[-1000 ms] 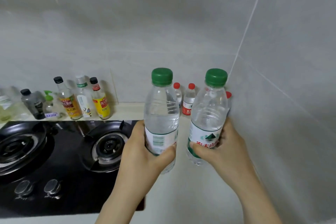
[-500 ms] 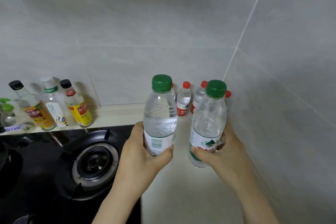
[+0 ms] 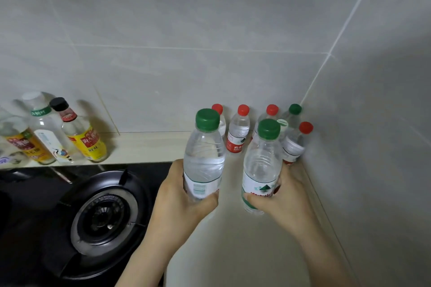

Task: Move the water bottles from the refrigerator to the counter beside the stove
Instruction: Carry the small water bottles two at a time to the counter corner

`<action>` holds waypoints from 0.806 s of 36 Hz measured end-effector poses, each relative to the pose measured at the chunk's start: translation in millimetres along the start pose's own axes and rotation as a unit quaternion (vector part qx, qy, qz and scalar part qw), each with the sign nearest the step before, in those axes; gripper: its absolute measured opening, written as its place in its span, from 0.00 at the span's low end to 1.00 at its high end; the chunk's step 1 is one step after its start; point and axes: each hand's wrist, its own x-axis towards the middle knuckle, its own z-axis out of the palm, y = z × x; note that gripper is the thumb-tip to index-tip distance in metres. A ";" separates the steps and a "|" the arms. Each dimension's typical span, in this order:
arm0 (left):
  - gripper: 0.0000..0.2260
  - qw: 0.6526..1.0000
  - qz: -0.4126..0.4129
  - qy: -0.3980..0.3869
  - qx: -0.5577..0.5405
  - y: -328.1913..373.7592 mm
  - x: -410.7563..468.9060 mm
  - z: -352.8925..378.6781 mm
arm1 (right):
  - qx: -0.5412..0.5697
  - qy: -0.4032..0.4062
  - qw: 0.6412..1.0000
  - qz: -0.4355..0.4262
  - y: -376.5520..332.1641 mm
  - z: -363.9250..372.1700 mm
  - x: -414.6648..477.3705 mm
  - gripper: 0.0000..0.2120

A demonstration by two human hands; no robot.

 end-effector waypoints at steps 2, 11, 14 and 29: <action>0.21 1.000 -0.011 0.001 -0.002 -4.1 8.1 6.2 | -0.015 -0.009 1.000 0.001 8.3 4.1 11.4 0.33; 0.22 0.997 -0.061 -0.002 0.040 -37.0 32.2 31.3 | 0.010 -0.051 0.998 0.044 41.4 23.2 50.2 0.30; 0.22 0.995 -0.085 -0.002 0.044 -46.2 38.0 38.1 | 0.005 -0.041 0.998 0.055 51.1 31.9 62.1 0.30; 0.22 0.988 -0.139 -0.024 0.060 -77.8 59.2 51.7 | -0.015 -0.019 0.998 0.050 65.3 60.2 114.5 0.30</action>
